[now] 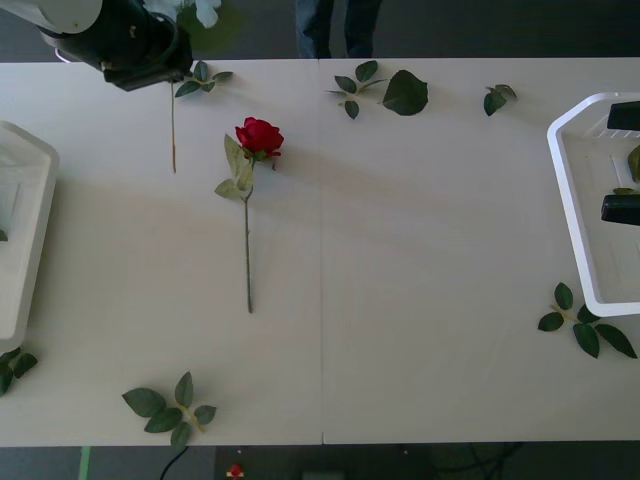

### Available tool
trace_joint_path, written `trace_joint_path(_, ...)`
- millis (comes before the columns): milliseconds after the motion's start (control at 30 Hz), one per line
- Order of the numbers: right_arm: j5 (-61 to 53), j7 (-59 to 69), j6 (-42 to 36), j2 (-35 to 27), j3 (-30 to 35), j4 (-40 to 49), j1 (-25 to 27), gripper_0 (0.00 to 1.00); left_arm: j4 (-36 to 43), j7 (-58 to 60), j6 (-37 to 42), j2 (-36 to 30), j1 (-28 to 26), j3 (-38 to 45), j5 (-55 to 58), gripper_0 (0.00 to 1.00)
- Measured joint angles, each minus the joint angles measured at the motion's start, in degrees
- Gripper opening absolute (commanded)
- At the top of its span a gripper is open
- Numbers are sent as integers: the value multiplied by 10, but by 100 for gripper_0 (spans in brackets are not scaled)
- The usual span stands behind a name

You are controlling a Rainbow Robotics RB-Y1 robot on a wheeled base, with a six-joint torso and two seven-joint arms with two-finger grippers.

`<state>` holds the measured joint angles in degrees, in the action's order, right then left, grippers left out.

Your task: Place the red flowers into the right box and the blue flowers into the left box. If a person shows an open palm, hand one flower to the person first, then continue sorting.

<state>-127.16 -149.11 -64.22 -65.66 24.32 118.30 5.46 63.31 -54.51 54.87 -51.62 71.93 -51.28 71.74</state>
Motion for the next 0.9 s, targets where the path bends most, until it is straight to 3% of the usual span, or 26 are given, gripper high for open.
trace_joint_path(567,0,0,0,0,0,0,0,100,-32,0,-26,-2,0,155,-10,0)
trace_joint_path(900,0,0,0,0,0,0,0,100,-92,-29,-98,13,0,298,-56,0)
